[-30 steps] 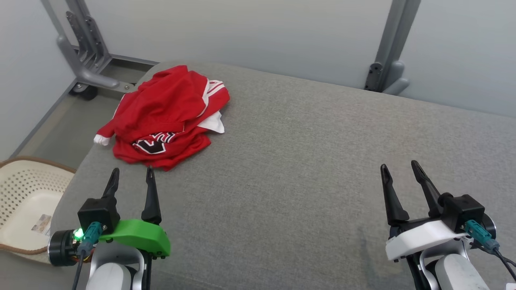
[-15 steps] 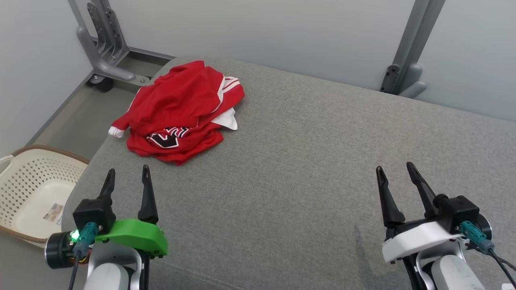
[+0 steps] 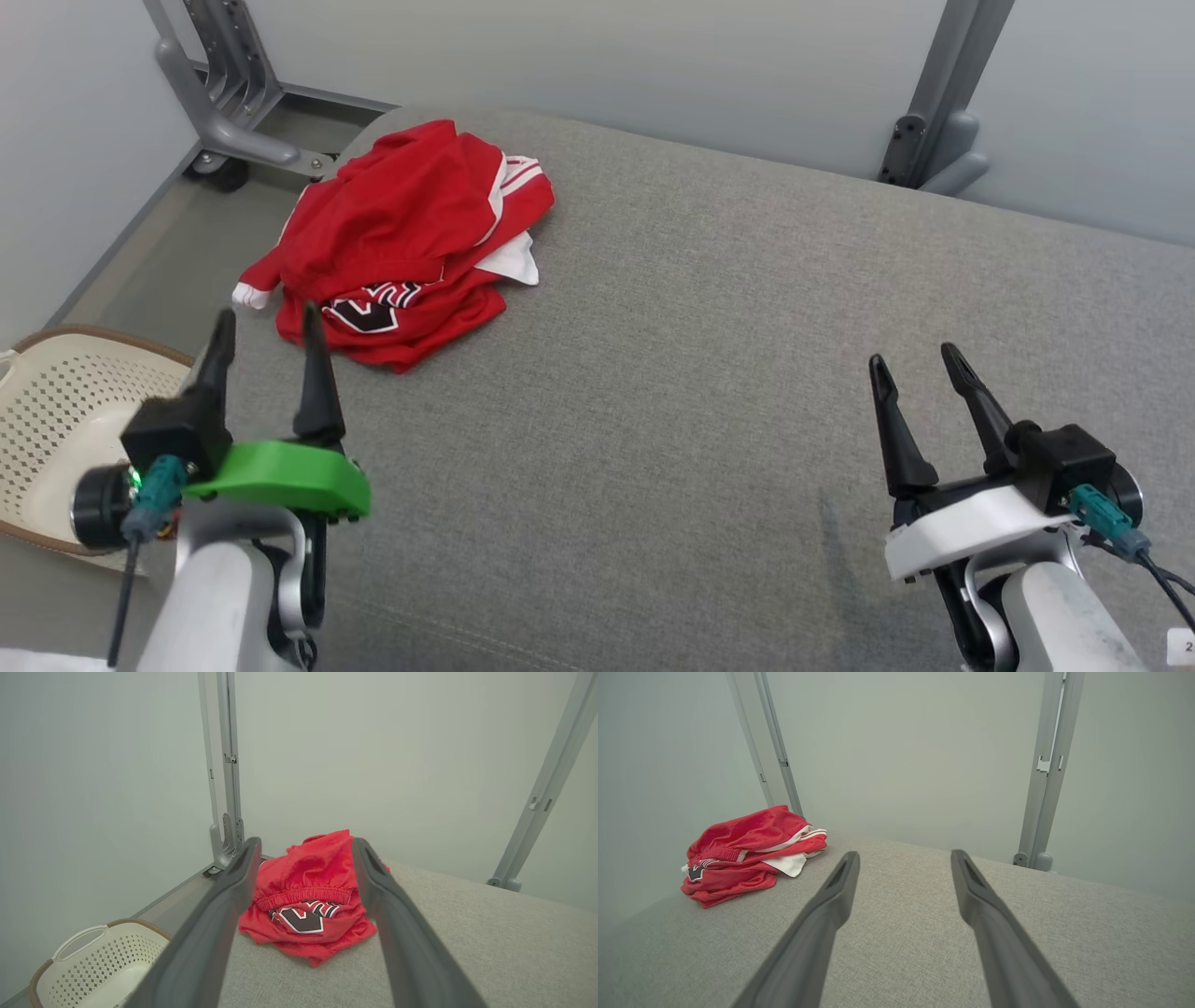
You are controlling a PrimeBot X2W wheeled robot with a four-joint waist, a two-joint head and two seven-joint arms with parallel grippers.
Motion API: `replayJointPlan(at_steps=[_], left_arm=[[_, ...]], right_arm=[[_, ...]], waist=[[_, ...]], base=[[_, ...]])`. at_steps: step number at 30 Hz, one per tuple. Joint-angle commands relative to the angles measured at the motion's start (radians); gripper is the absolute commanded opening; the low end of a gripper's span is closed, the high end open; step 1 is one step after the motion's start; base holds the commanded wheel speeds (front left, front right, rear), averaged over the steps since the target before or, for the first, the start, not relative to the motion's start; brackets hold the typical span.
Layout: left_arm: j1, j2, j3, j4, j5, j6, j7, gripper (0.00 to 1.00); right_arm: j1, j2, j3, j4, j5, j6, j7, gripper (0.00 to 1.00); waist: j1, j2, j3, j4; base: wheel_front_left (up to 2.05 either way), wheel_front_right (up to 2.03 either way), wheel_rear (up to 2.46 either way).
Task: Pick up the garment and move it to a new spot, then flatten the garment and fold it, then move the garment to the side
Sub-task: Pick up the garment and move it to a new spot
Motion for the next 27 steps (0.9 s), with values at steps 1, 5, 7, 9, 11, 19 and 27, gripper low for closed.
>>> replayJointPlan(at_steps=[1,5,7,9,11,19,27], left_arm=[[-0.039,0.007,0.008,-0.007,-0.012,-0.005,0.000,1.00],[-0.138,0.027,0.034,0.004,-0.036,-0.020,0.018,1.00],[-0.194,0.033,0.050,0.028,-0.054,-0.031,0.024,1.00],[-0.245,0.044,0.067,0.066,-0.075,-0.043,0.031,1.00],[-0.320,0.060,0.091,0.151,-0.109,-0.067,0.038,1.00],[-0.477,0.091,0.118,0.393,-0.168,-0.130,0.055,1.00],[-0.599,0.139,0.130,0.645,-0.175,-0.149,0.056,1.00]], right_arm=[[-0.018,-0.010,0.003,-0.012,-0.002,0.000,0.007,1.00],[-0.061,-0.028,0.017,-0.049,-0.003,0.000,0.029,1.00],[-0.086,-0.041,0.024,-0.069,-0.001,0.000,0.039,1.00],[-0.111,-0.051,0.033,-0.085,0.004,0.000,0.048,1.00],[-0.149,-0.069,0.044,-0.102,0.011,0.000,0.055,1.00],[-0.204,-0.093,0.059,-0.115,0.020,0.000,0.057,1.00],[-0.224,-0.098,0.078,-0.103,0.028,0.000,0.044,1.00]], waist=[[0.0000,0.0000,0.037,-0.025],[0.0000,0.0000,0.123,-0.075],[0.0000,0.0000,0.175,-0.102],[0.0000,0.0000,0.226,-0.131],[0.0000,0.0000,0.295,-0.169],[0.0000,0.0000,0.407,-0.221],[0.0000,0.0000,0.453,-0.244]], base=[[0.00,0.00,0.00],[0.00,0.00,0.00],[0.00,0.00,0.00],[0.00,0.00,0.00],[0.00,0.00,0.00],[0.00,0.00,0.00],[0.00,0.00,0.00]])
